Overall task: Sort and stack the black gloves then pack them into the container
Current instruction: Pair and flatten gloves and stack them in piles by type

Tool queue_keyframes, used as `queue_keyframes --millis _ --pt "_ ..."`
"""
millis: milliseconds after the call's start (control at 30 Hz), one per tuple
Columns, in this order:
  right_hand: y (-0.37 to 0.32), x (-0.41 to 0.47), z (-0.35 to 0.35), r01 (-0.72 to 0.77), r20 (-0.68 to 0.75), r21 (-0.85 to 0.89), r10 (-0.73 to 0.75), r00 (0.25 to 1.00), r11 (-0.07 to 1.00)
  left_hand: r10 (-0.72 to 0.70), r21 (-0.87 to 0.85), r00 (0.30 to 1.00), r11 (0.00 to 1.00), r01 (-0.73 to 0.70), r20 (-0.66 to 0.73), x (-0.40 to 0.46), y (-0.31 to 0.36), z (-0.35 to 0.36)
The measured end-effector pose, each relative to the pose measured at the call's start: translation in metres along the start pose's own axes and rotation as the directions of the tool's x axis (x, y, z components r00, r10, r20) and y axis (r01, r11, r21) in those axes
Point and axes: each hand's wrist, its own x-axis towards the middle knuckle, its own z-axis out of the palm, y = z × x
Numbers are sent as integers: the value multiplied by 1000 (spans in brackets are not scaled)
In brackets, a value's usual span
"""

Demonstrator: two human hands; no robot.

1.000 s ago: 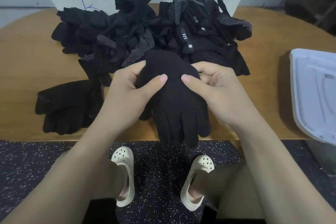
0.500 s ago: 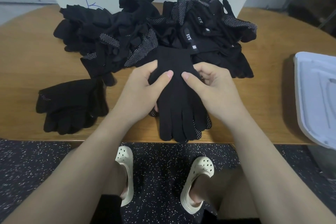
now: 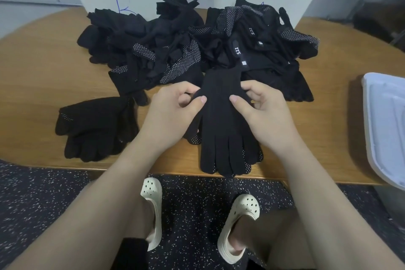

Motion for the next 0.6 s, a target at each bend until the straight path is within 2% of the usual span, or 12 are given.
queue_keyframes --millis 367,600 --pt "3 1 3 11 -39 -176 -18 999 984 -20 114 1000 993 20 1 -3 -1 -1" --pt "11 5 6 -76 -68 -374 54 996 924 11 213 1000 977 -6 -23 -2 -5 0"
